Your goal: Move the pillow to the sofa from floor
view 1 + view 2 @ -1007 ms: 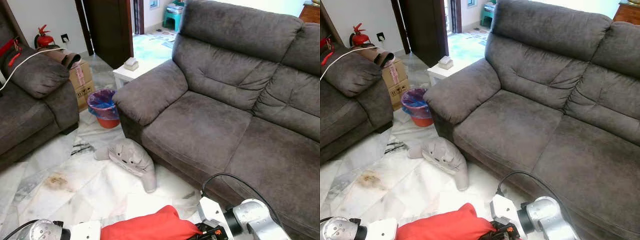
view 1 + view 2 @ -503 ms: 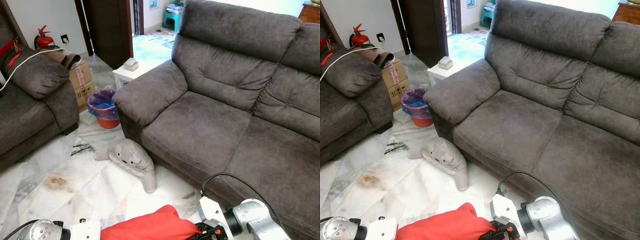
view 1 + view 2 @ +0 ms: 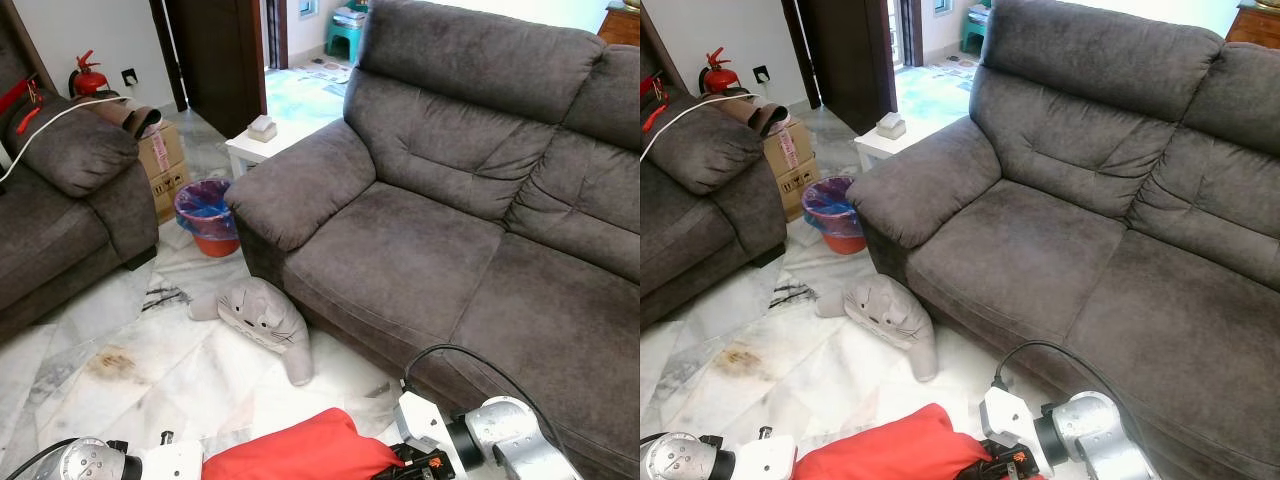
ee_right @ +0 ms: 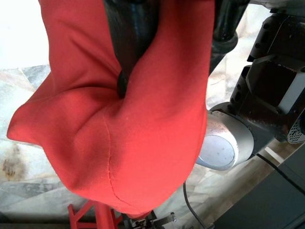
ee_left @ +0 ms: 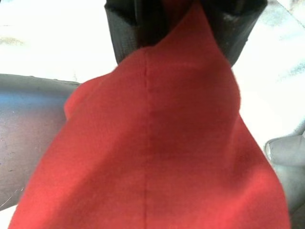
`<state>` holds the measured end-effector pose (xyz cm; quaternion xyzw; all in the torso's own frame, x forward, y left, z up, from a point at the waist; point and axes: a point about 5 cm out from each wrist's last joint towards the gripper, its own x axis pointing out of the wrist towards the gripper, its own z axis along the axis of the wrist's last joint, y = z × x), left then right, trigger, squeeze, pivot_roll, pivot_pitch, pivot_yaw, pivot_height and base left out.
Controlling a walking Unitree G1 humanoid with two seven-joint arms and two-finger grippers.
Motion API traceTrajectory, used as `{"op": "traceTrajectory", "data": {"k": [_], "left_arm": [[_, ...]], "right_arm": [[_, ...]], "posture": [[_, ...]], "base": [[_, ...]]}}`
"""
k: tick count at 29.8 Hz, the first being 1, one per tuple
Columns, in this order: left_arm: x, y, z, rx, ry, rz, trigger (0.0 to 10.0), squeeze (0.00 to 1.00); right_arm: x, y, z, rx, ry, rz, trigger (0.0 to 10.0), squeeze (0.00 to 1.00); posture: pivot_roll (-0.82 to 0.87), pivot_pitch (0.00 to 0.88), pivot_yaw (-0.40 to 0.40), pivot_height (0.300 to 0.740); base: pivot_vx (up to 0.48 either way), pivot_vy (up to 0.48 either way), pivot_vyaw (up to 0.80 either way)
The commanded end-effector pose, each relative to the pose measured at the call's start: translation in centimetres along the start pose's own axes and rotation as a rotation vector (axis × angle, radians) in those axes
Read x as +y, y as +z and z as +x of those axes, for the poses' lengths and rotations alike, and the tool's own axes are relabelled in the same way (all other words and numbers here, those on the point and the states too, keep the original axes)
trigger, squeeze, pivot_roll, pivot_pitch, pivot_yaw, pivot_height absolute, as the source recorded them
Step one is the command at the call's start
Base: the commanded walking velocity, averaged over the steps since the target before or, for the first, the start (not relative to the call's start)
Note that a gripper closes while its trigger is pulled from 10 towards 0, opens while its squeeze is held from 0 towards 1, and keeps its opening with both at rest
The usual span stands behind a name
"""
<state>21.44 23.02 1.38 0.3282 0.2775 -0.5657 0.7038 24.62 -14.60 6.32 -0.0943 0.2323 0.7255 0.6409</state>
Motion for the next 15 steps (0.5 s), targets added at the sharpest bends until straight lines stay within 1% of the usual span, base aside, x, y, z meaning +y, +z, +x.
{"op": "traceTrajectory", "data": {"k": [1, 6, 11, 14, 15], "left_arm": [[-0.1, 0.2, 0.0, -0.009, -0.009, 0.007, 0.0, 0.0], [-0.2, 0.3, 0.1, -0.012, -0.019, 0.009, 0.0, 0.0], [0.0, 0.5, 0.0, -0.021, -0.001, 0.007, 0.0, 0.0], [0.7, 1.2, 0.1, -0.077, 0.065, -0.016, 0.0, 0.0], [1.3, 1.6, 0.1, -0.105, 0.142, -0.02, 0.0, 0.0]], "right_arm": [[-0.2, 1.4, 0.5, -0.06, 0.019, -0.059, 10.0, 0.0], [-0.1, 1.3, 0.6, -0.06, 0.022, -0.056, 10.0, 0.0], [-0.2, 1.2, 0.7, -0.061, 0.019, -0.053, 10.0, 0.0], [0.0, 1.1, 0.9, -0.068, 0.022, -0.043, 10.0, 0.0], [0.0, 1.0, 1.0, -0.07, 0.022, -0.04, 10.0, 0.0]], "posture": [[0.14, 0.126, -0.037, 0.74], [0.14, 0.126, -0.037, 0.74], [0.15, 0.128, -0.036, 0.74], [0.15, 0.13, -0.035, 0.74], [0.15, 0.131, -0.033, 0.74]], "base": [[0.0, 0.0, 0.0], [0.0, 0.0, 0.0], [0.0, 0.0, 0.0], [0.0, 0.0, 0.0], [0.0, 0.0, 0.0]]}}
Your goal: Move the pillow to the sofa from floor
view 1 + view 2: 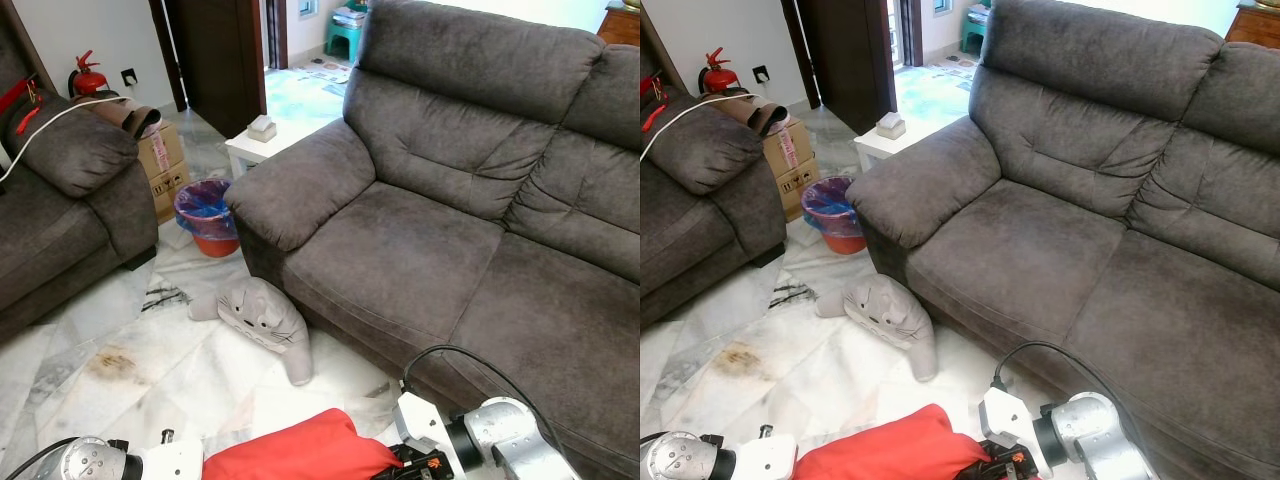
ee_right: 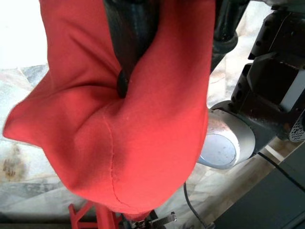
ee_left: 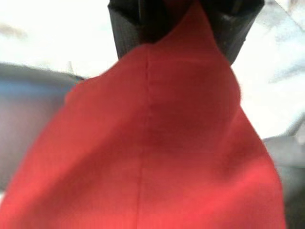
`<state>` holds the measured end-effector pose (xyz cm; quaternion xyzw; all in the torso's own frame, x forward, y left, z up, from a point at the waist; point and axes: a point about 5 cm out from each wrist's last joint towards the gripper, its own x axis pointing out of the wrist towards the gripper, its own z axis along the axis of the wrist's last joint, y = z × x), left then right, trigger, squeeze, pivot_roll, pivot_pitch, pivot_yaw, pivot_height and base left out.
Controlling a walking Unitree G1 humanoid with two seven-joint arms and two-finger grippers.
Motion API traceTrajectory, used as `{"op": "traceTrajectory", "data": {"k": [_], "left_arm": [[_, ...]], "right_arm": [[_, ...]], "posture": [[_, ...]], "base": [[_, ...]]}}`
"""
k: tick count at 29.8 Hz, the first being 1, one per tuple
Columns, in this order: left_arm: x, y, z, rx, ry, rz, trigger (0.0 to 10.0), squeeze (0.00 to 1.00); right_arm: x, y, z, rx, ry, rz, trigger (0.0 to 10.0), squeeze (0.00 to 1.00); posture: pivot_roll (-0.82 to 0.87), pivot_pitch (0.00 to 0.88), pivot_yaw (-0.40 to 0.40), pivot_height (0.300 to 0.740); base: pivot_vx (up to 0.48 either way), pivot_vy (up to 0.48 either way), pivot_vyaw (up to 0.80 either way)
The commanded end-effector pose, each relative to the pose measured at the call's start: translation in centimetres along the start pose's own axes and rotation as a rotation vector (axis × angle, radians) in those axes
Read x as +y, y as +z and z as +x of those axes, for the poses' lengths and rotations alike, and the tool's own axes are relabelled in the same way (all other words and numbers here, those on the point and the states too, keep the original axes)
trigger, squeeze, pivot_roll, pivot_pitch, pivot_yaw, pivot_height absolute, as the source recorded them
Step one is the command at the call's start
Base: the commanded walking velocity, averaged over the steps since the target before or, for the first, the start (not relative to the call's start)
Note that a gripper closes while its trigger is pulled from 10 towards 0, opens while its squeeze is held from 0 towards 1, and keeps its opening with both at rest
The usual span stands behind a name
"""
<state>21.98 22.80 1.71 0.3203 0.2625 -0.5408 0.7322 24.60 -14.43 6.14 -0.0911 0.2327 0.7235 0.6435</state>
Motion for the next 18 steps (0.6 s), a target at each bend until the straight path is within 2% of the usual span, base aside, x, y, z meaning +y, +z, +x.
{"op": "traceTrajectory", "data": {"k": [1, 4, 5, 6, 7, 8, 9, 10, 11, 12, 13, 14, 15, 16, 17, 18], "left_arm": [[1.1, 1.5, 0.3, -0.095, 0.123, 0.001, 0.0, 0.0], [2.3, 2.2, 0.3, -0.146, 0.274, -0.006, 0.0, 0.0], [3.0, 2.4, 0.2, -0.152, 0.359, -0.018, 4.0, 0.0], [3.5, 2.7, 0.2, -0.187, 0.425, -0.067, 10.0, 0.0], [4.3, 3.3, 0.1, -0.231, 0.535, -0.115, 10.0, 0.0], [4.3, 3.3, 0.1, -0.231, 0.535, -0.115, 10.0, 0.0], [4.8, 3.7, 0.0, -0.267, 0.616, -0.16, 10.0, 0.0], [4.8, 3.7, 0.0, -0.267, 0.616, -0.16, 10.0, 0.0], [5.4, 4.1, -0.4, -0.312, 0.722, -0.208, 10.0, 0.0], [5.4, 4.1, -0.4, -0.312, 0.722, -0.208, 10.0, 0.0], [6.2, 4.4, -0.9, -0.334, 0.847, -0.238, 10.0, 0.0], [6.2, 4.4, -0.9, -0.334, 0.847, -0.238, 10.0, 0.0], [6.6, 4.5, -1.2, -0.343, 0.925, -0.257, 10.0, 0.0], [7.1, 4.8, -1.5, -0.379, 1.038, -0.319, 10.0, 0.0], [7.3, 5.0, -1.6, -0.399, 1.106, -0.363, 10.0, 0.0], [7.3, 5.0, -1.6, -0.399, 1.106, -0.363, 10.0, 0.0]], "right_arm": [[0.1, 1.0, 0.9, -0.066, 0.027, -0.045, 10.0, 0.0], [-0.1, 0.9, 1.0, -0.069, -0.007, -0.051, 10.0, 0.0], [-0.5, 0.9, 1.0, -0.07, -0.051, -0.059, 10.0, 0.0], [-1.1, 0.8, 1.0, -0.081, -0.128, -0.061, 10.0, 0.0], [-1.9, 0.8, 1.0, -0.099, -0.221, -0.052, 10.0, 0.0], [-1.9, 0.8, 1.0, -0.099, -0.221, -0.052, 10.0, 0.0], [-2.3, 0.8, 0.9, -0.116, -0.286, -0.041, 10.0, 0.0], [-2.3, 0.8, 0.9, -0.116, -0.286, -0.041, 10.0, 0.0], [-2.8, 0.6, 0.9, -0.131, -0.367, -0.034, 10.0, 0.0], [-2.8, 0.6, 0.9, -0.131, -0.367, -0.034, 10.0, 0.0], [-3.6, 0.3, 1.0, -0.134, -0.508, -0.02, 10.0, 0.0], [-3.6, 0.3, 1.0, -0.134, -0.508, -0.02, 10.0, 0.0], [-4.1, 0.1, 1.0, -0.133, -0.603, -0.012, 10.0, 0.0], [-4.7, -0.6, 1.2, -0.139, -0.749, 0.048, 10.0, 0.0], [-5.0, -1.1, 1.4, -0.14, -0.838, 0.093, 10.0, 0.0], [-5.0, -1.1, 1.4, -0.14, -0.838, 0.093, 10.0, 0.0]], "posture": [[0.15, 0.132, -0.033, 0.74], [0.15, 0.132, -0.032, 0.74], [0.15, 0.134, -0.032, 0.74], [0.15, 0.133, -0.033, 0.74], [0.14, 0.134, -0.031, 0.74], [0.14, 0.134, -0.031, 0.74], [0.14, 0.133, -0.032, 0.74], [0.14, 0.133, -0.032, 0.74], [0.14, 0.134, -0.035, 0.74], [0.14, 0.134, -0.035, 0.74], [0.14, 0.134, -0.039, 0.74], [0.14, 0.134, -0.039, 0.74], [0.14, 0.135, -0.039, 0.74], [0.14, 0.135, -0.039, 0.74], [0.14, 0.135, -0.039, 0.74], [0.14, 0.135, -0.039, 0.74]], "base": [[0.0, 0.0, 0.0], [0.0, 0.0, 0.0], [0.0, 0.0, 0.0], [0.0, 0.0, 0.0], [0.0, 0.0, 0.0], [0.0, 0.0, 0.0], [0.0, 0.0, 0.0], [0.0, 0.0, 0.0], [0.0, 0.0, 0.0], [0.0, 0.0, 0.0], [0.0, 0.0, 0.0], [0.0, 0.0, 0.0], [0.0, 0.0, 0.0], [0.0, 0.0, 0.0], [0.0, 0.0, 0.0], [0.0, 0.0, 0.0]]}}
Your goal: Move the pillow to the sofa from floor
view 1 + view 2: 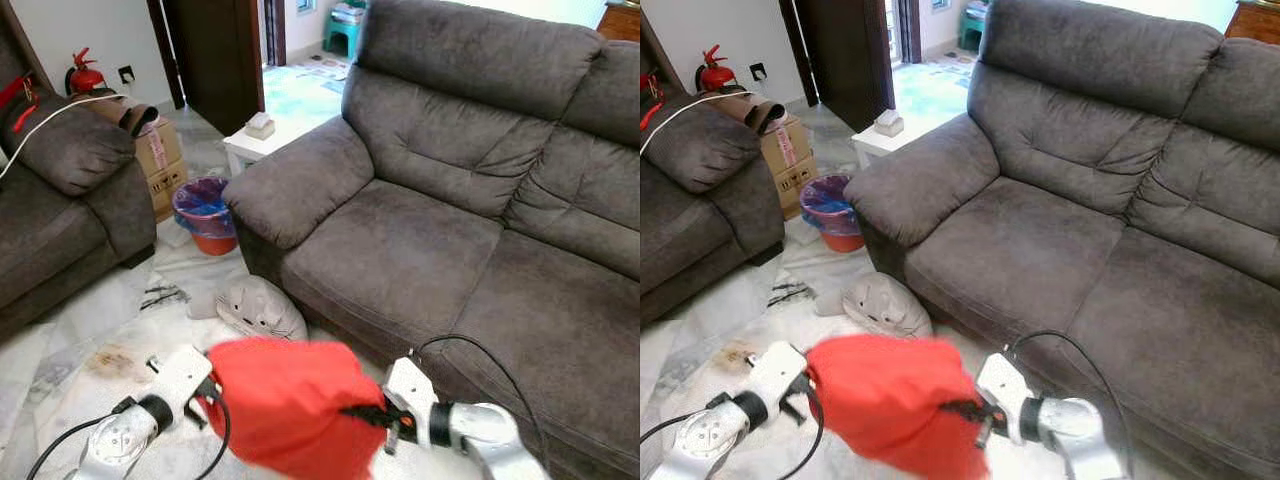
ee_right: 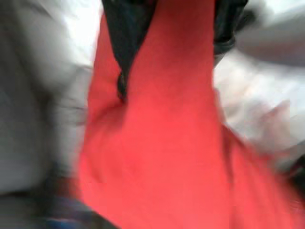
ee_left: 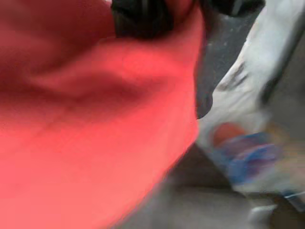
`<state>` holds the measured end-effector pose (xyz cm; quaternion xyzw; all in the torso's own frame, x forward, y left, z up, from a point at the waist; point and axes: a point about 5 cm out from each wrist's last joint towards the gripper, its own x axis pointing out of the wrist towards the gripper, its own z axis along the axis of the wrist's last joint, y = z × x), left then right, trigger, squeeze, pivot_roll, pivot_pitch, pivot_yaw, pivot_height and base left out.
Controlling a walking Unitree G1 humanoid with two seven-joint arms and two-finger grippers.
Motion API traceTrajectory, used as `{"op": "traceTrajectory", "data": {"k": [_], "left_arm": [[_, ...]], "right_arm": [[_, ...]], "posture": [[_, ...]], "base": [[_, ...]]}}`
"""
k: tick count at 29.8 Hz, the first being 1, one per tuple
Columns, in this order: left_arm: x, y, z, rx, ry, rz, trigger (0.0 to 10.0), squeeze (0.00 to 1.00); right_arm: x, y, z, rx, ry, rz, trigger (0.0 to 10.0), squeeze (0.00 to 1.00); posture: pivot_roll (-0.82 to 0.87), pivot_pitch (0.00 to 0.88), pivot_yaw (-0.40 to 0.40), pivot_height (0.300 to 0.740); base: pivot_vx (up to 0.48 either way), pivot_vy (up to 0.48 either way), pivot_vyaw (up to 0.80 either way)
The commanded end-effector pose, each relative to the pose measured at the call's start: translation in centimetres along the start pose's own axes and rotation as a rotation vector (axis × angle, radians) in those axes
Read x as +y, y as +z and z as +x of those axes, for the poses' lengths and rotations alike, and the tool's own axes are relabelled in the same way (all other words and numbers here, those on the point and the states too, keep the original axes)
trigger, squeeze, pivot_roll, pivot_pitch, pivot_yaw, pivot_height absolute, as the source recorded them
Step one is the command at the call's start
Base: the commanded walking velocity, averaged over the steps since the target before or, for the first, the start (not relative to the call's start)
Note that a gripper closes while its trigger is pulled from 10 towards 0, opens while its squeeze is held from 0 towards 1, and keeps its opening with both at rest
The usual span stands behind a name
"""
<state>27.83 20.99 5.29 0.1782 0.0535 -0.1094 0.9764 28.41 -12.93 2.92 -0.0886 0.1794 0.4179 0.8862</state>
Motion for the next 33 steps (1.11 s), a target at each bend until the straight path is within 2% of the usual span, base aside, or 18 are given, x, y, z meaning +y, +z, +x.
{"op": "traceTrajectory", "data": {"k": [1, 3, 4, 7, 11, 15, 16, 17, 18, 19, 22, 25, 31, 33], "left_arm": [[1.4, 2.6, 0.7, -0.124, 0.211, -0.066, 10.0, 0.0], [1.5, 3.1, 0.7, -0.143, 0.277, -0.084, 10.0, 0.0], [1.7, 3.6, 0.7, -0.158, 0.325, -0.102, 10.0, 0.0], [1.9, 4.1, 0.8, -0.177, 0.357, -0.086, 10.0, 0.0], [2.4, 4.8, 1.1, -0.175, 0.479, -0.113, 10.0, 0.0], [1.9, 4.9, 1.3, -0.168, 0.488, -0.109, 10.0, 0.0], [1.3, 4.9, 1.5, -0.159, 0.482, -0.104, 10.0, 0.0], [0.4, 5.1, 1.9, -0.159, 0.469, -0.077, 10.0, 0.0], [0.4, 5.1, 1.9, -0.159, 0.469, -0.077, 10.0, 0.0], [-0.1, 5.5, 2.1, -0.17, 0.461, -0.058, 10.0, 0.0], [-0.6, 6.0, 2.4, -0.181, 0.454, -0.066, 10.0, 0.0], [-1.1, 6.5, 2.5, -0.2, 0.442, -0.062, 10.0, 0.0], [-1.1, 7.0, 2.7, -0.215, 0.464, -0.067, 10.0, 0.0], [-1.3, 6.9, 2.8, -0.214, 0.441, -0.06, 10.0, 0.0]], "right_arm": [[-0.9, 0.1, 0.3, -0.062, -0.218, 0.134, 10.0, 0.0], [-0.9, -0.1, 0.5, -0.088, -0.281, 0.211, 10.0, 0.0], [-0.8, -0.4, 0.6, -0.073, -0.308, 0.208, 10.0, 0.0], [-1.0, -0.7, 0.5, -0.053, -0.365, 0.161, 10.0, 0.0], [-1.7, -0.5, 0.4, -0.153, -0.549, 0.358, 10.0, 0.0], [-1.9, -0.3, 0.3, -0.193, -0.584, 0.411, 10.0, 0.0], [-1.8, 0.0, 0.4, -0.218, -0.586, 0.437, 10.0, 0.0], [-1.6, 0.6, 0.7, -0.252, -0.571, 0.443, 10.0, 0.0], [-1.6, 0.6, 0.7, -0.252, -0.571, 0.443, 10.0, 0.0], [-1.6, 1.2, 0.8, -0.274, -0.593, 0.382, 10.0, 0.0], [-2.0, 1.9, 0.6, -0.33, -0.651, 0.42, 10.0, 0.0], [-1.9, 2.5, 0.7, -0.364, -0.637, 0.421, 10.0, 0.0], [-1.3, 2.3, 1.2, -0.345, -0.609, 0.419, 10.0, 0.0], [-1.3, 2.3, 1.2, -0.347, -0.615, 0.422, 10.0, 0.0]], "posture": [[0.14, 0.134, -0.032, 0.74], [0.13, 0.134, -0.032, 0.74], [0.13, 0.131, -0.032, 0.74], [0.13, 0.129, -0.033, 0.74], [0.14, 0.122, -0.036, 0.74], [0.13, 0.118, -0.036, 0.74], [0.13, 0.116, -0.036, 0.74], [0.12, 0.111, -0.037, 0.74], [0.12, 0.111, -0.037, 0.74], [0.12, 0.108, -0.039, 0.74], [0.12, 0.101, -0.041, 0.74], [0.13, 0.097, -0.042, 0.74], [0.12, 0.085, -0.04, 0.74], [0.13, 0.088, -0.04, 0.74]], "base": [[0.0, 0.0, 0.0], [0.0, 0.0, 0.0], [0.0, 0.0, 0.0], [0.0, 0.0, 0.0], [0.0, 0.0, 0.0], [0.0, 0.0, 0.0], [0.0, 0.0, 0.0], [0.0, 0.0, 0.0], [0.0, 0.0, 0.0], [0.0, 0.0, 0.0], [0.0, 0.0, 0.0], [0.0, 0.0, 0.0], [0.0, 0.0, 0.0], [0.0, 0.0, 0.0]]}}
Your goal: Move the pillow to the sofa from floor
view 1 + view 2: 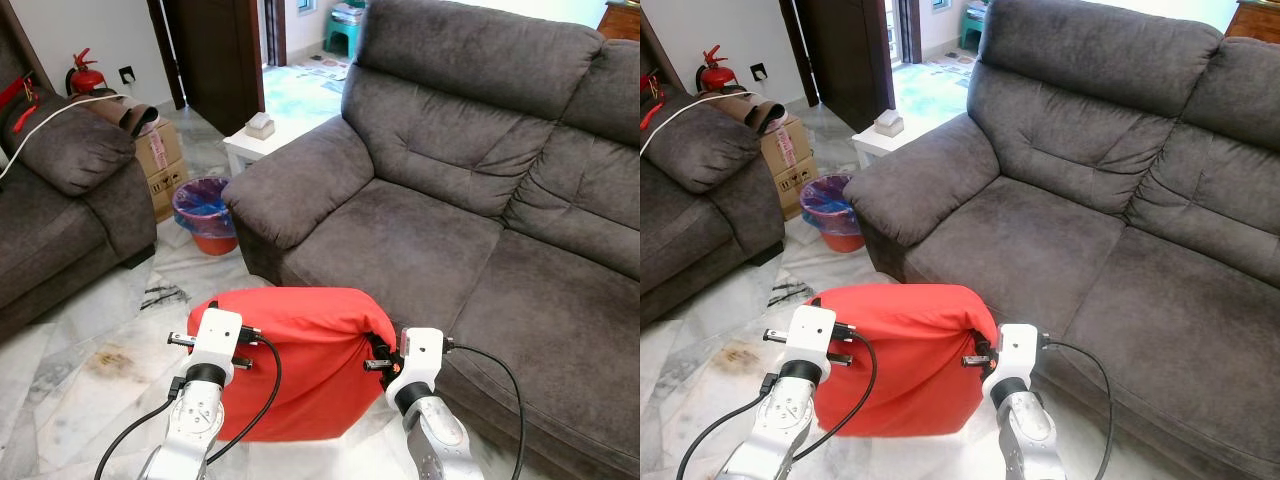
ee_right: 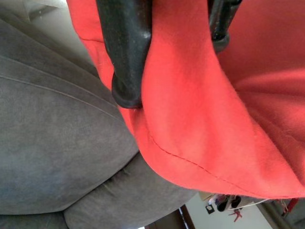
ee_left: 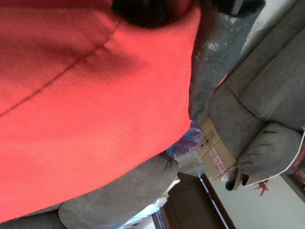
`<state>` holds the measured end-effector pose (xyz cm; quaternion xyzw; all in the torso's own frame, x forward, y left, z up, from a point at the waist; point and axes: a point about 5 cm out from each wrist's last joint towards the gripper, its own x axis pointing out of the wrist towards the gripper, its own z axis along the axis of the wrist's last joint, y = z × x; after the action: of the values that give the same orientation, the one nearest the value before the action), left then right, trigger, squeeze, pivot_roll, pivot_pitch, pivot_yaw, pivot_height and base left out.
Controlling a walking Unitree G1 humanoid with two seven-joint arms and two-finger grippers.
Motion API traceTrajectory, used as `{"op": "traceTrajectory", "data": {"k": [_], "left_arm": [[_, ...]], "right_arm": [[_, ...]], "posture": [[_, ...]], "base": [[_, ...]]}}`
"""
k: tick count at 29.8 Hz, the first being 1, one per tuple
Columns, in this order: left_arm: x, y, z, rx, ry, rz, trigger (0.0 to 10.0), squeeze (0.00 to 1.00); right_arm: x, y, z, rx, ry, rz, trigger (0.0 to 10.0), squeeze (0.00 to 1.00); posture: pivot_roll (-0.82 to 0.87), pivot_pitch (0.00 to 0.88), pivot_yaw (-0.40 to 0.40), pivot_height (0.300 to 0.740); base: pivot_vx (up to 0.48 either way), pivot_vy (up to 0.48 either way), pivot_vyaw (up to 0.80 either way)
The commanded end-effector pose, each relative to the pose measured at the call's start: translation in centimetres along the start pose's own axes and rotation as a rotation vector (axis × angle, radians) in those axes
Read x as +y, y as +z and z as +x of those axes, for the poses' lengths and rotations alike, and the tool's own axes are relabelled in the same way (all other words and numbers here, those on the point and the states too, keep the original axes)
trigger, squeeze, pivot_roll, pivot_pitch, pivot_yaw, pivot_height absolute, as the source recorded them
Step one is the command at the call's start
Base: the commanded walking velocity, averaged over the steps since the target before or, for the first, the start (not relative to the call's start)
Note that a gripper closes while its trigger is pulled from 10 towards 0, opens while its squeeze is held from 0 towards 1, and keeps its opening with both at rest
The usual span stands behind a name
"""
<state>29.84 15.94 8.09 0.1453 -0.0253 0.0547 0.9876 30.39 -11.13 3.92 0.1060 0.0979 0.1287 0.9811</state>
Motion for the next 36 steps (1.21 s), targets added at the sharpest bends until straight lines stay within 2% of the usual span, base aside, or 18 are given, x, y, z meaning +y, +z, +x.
{"op": "traceTrajectory", "data": {"k": [1, 4, 6, 11, 13, 14, 18, 28, 36], "left_arm": [[1.41, 2.36, 1.12, -0.108, 0.083, -0.01, 10.0, 0.0], [1.41, 2.25, 1.05, -0.095, 0.085, -0.031, 10.0, 0.0], [1.62, 2.16, 1.04, -0.089, 0.093, -0.035, 10.0, 0.0], [1.47, 2.17, 0.92, -0.098, 0.072, -0.041, 10.0, 0.0], [1.58, 2.33, 0.92, -0.106, 0.073, 0.024, 10.0, 0.0], [1.58, 2.33, 0.92, -0.106, 0.073, 0.024, 10.0, 0.0], [1.58, 2.41, 1.03, -0.116, 0.07, -0.005, 10.0, 0.0], [1.04, 2.65, 0.96, -0.122, 0.038, -0.041, 10.0, 0.0], [1.76, 2.43, 1.19, -0.115, 0.048, -0.033, 10.0, 0.0]], "right_arm": [[-0.94, 0.9, -0.1, -0.053, -0.057, 0.026, 10.0, 0.0], [-0.98, 0.94, -0.09, -0.048, -0.057, 0.008, 10.0, 0.0], [-0.94, 1.0, -0.03, -0.051, -0.05, 0.041, 10.0, 0.0], [-0.73, 1.06, 0.01, -0.049, -0.022, 0.002, 10.0, 0.0], [-0.59, 1.03, 0.1, -0.045, -0.013, 0.001, 10.0, 0.0], [-0.59, 1.03, 0.1, -0.045, -0.013, 0.001, 10.0, 0.0], [-0.5, 1.09, 0.23, -0.046, -0.011, 0.0, 10.0, 0.0], [-0.5, 1.2, 0.34, -0.046, 0.004, -0.019, 10.0, 0.0], [-0.82, 1.51, 0.51, -0.062, -0.011, -0.008, 10.0, 0.0]], "posture": [[0.13, 0.091, -0.04, 0.74], [0.12, 0.099, -0.04, 0.74], [0.12, 0.106, -0.039, 0.74], [0.13, 0.116, -0.038, 0.74], [0.13, 0.122, -0.038, 0.74], [0.13, 0.122, -0.038, 0.74], [0.13, 0.123, -0.036, 0.74], [0.13, 0.126, -0.035, 0.74], [0.14, 0.111, -0.029, 0.74]], "base": [[0.0, 0.0, 0.0], [0.0, 0.0, 0.0], [0.0, 0.0, -0.8], [0.0, 0.0, -0.8], [0.0, -0.24, -0.8], [0.0, -0.48, -0.8], [0.0, -0.478, -0.8], [0.0, 0.0, -0.8], [0.0, 0.0, -0.8]]}}
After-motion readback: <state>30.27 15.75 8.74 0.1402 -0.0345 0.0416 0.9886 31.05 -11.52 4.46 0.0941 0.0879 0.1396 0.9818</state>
